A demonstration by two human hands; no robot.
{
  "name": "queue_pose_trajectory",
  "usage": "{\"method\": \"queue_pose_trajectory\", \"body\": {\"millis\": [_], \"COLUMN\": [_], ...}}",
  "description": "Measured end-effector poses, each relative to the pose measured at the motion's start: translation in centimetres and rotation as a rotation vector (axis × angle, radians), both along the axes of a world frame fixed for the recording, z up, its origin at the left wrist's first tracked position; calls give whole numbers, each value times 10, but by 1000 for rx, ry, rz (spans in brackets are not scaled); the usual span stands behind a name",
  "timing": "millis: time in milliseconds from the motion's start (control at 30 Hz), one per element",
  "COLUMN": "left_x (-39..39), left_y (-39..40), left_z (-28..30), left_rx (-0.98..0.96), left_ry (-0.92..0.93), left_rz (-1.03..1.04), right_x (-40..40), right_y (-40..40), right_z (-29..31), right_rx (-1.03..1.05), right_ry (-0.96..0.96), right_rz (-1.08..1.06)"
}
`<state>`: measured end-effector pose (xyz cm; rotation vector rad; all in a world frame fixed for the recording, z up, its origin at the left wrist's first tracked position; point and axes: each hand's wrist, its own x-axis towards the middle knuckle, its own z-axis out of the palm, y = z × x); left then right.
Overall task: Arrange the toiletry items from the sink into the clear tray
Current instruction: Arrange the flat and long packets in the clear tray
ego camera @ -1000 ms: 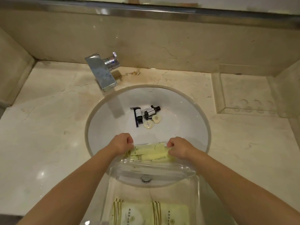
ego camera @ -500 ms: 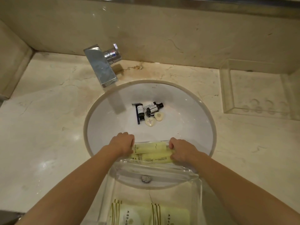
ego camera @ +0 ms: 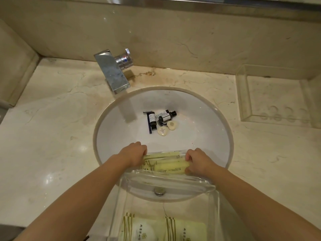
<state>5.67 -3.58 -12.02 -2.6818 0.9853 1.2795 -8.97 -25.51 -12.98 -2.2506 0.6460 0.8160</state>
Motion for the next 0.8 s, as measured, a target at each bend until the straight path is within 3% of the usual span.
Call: {"method": "queue_pose_trajectory", "body": {"millis": [133,267,567,800], "left_x": [4,8,10,3], "left_y": [-1,1,-6,-4], "left_z": [7,10,29,43], "left_rx": [-54,-166,-312,-392], "left_ry": [-27,7,284,435], "left_rz": [51,209,669,849], "right_x": [0,-3,4,4], "right_y": [1,-4,-1,-4], "right_z": [0,-2,-5,2], "right_rx": [37,119,-76,-9], "right_ry": [-3,-5,90,85], "right_rz": [-5,-167,223,169]}}
